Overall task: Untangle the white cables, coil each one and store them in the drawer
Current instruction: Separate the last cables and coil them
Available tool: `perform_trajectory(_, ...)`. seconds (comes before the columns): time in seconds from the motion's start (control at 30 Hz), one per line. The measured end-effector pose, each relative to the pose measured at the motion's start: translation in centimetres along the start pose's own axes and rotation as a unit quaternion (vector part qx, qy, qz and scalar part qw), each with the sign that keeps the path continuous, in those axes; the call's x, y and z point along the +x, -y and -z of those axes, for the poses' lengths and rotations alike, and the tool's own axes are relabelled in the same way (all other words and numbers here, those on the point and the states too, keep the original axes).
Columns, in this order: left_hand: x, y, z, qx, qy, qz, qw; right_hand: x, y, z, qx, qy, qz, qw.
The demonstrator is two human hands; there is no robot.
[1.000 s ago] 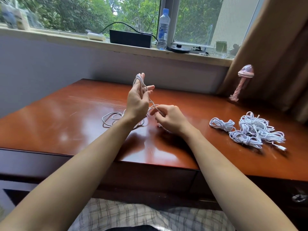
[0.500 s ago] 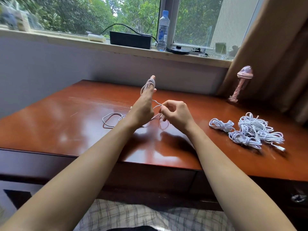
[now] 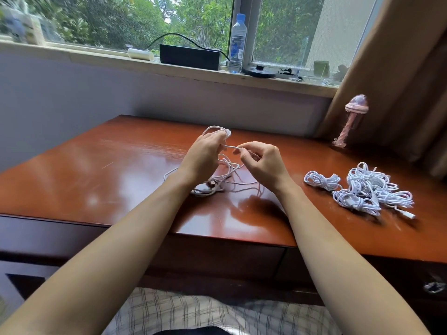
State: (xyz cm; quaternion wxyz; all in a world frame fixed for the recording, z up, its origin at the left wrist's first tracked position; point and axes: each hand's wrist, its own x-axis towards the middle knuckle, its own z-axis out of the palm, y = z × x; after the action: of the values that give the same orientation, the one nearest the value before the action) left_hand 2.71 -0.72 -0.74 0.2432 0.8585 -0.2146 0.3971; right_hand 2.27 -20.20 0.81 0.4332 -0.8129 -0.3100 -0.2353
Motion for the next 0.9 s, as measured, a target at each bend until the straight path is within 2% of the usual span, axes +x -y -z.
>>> perform_trajectory(0.1,-0.2,-0.2,0.2,-0.029,-0.005,0.002,1.000,0.4,-0.9,0.1,-0.074,-0.044,0.014,0.996)
perform_trajectory(0.23,-0.7,-1.4,0.6,-0.132,0.037,0.027,0.990,0.5,-0.9,0.7,-0.117,-0.105,0.045,0.987)
perform_trajectory(0.43,-1.0,-3.0,0.7,-0.243,0.098,0.118,0.958,0.4,-0.9,0.9,-0.115,-0.148,-0.010,0.982)
perform_trajectory(0.6,-0.5,-4.4,1.8,-0.425,0.109,0.180,0.880,0.9,-1.5,0.5,-0.061,-0.135,-0.055,0.987)
perform_trajectory(0.77,0.0,-4.9,2.3,-0.577,0.076,0.222,0.783,0.6,-1.2,0.0,0.012,-0.045,-0.027,0.999)
perform_trajectory(0.9,0.3,-4.8,2.7,-0.644,0.040,0.231,0.728,0.3,-1.4,-0.7,0.006,0.015,-0.025,1.000)
